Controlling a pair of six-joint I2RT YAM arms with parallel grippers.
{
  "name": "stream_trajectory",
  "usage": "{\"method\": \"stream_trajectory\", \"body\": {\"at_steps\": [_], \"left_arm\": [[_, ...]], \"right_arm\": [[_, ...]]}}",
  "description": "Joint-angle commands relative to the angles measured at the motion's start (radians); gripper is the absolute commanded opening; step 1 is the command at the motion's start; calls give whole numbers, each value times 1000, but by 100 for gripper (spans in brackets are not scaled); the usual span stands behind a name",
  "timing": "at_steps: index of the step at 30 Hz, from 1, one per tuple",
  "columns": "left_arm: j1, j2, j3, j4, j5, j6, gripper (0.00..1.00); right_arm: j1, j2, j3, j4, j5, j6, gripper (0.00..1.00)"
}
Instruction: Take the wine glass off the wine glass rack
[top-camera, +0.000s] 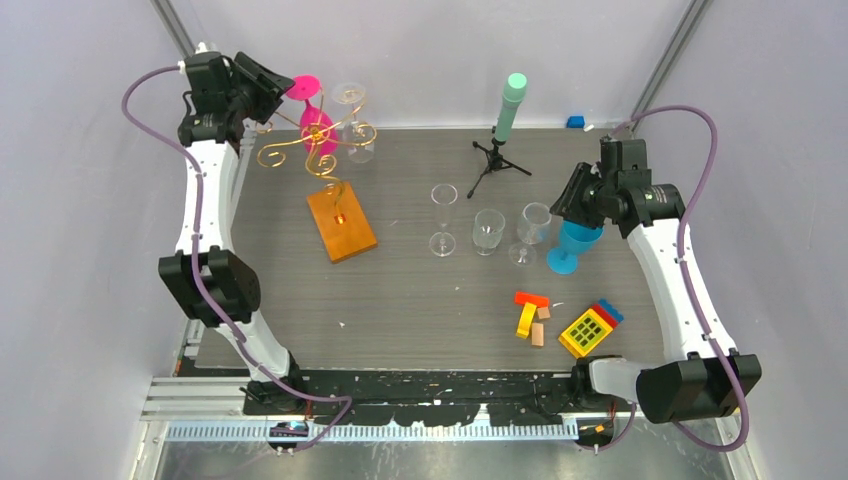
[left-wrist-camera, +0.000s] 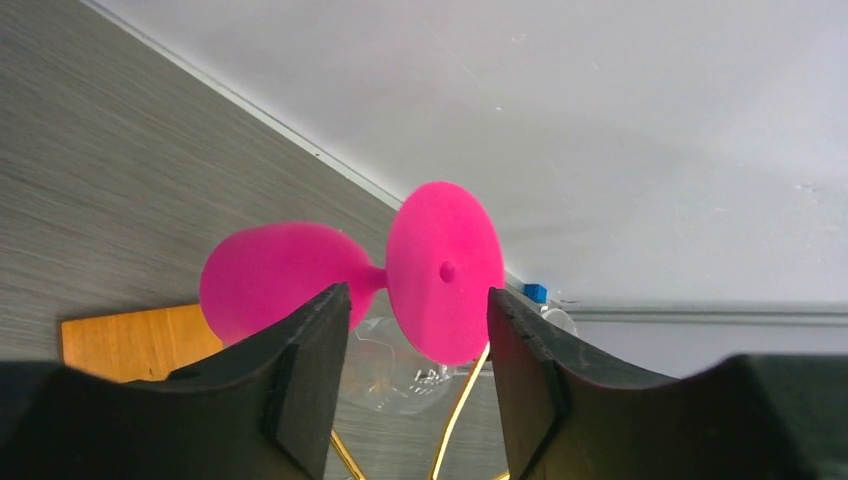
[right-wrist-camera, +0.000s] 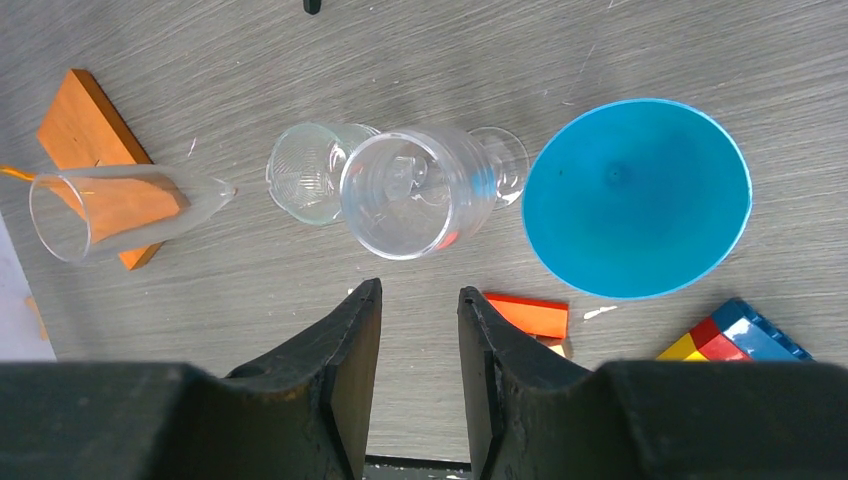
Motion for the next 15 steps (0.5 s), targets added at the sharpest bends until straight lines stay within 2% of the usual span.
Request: {"method": "stream_trajectory", "body": {"at_steps": [1, 7, 15], "left_arm": [[-7, 12, 56, 12, -22, -26, 52], [-25, 68, 119, -30, -24, -62, 48], [-29, 74, 111, -24, -39, -107, 48]], "right_arm": [[0, -35, -17, 39, 7, 9, 40], [0, -38, -25, 46, 29, -4, 40], [0, -37, -27, 48, 29, -3, 40]]}}
